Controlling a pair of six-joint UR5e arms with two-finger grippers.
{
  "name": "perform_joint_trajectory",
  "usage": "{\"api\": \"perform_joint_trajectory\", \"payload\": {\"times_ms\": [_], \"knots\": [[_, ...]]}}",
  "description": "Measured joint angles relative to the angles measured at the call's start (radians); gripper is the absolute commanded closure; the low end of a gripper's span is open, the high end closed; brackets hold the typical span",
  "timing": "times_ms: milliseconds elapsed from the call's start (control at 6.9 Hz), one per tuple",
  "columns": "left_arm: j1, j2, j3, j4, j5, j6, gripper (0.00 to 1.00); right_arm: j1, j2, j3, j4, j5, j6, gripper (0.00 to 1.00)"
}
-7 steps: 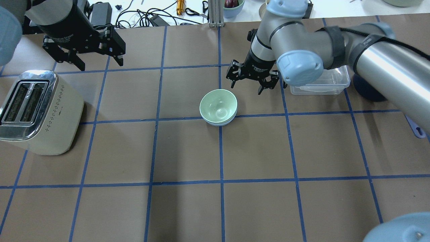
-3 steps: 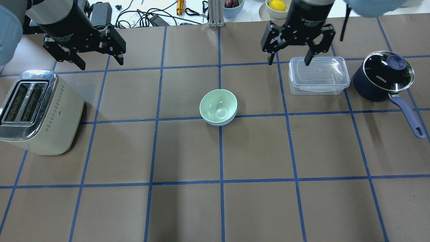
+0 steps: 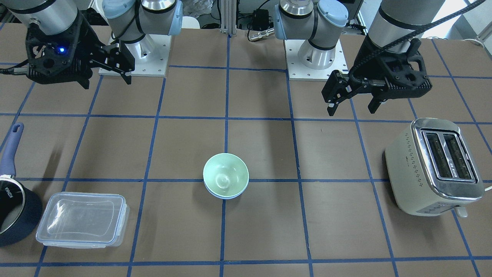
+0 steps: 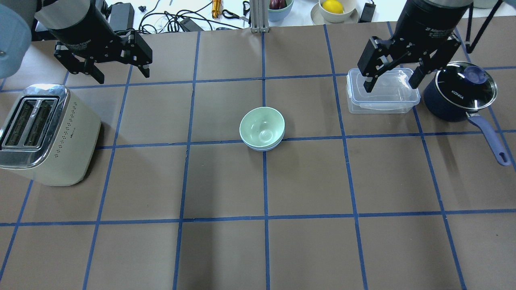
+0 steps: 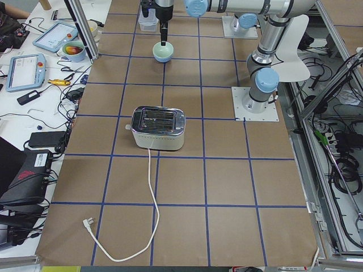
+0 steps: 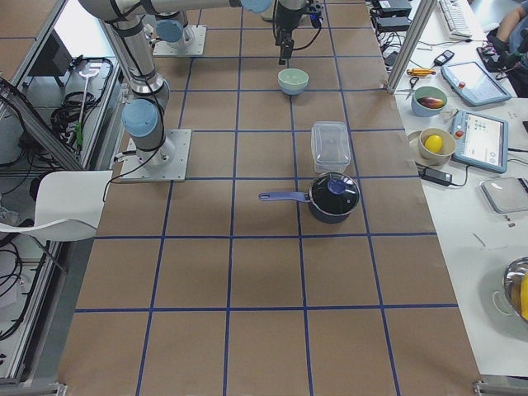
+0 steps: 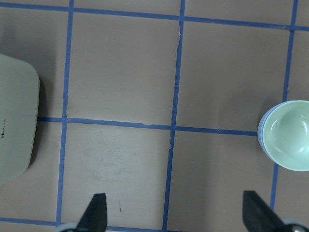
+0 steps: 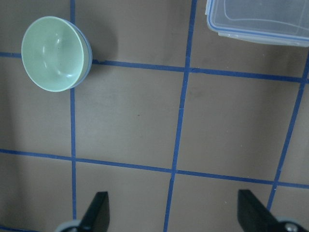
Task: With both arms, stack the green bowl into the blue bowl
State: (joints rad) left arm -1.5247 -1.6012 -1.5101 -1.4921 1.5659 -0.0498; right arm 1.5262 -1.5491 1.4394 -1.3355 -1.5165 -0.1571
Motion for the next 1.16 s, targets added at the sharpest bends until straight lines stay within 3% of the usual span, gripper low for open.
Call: {"api": "perform_joint_trajectory", "payload": {"times_ms": [725, 1159], "knots": [[0.002, -0.005, -0.007, 0.048, -0.037, -0.001, 0.00, 0.003, -0.016, 0.040, -0.127, -0.049, 0.228, 0.00], [0.003, 0.007, -0.008, 0.048, -0.067, -0.001, 0.00, 0.005, -0.011, 0.041, -0.143, -0.053, 0.243, 0.00]]}}
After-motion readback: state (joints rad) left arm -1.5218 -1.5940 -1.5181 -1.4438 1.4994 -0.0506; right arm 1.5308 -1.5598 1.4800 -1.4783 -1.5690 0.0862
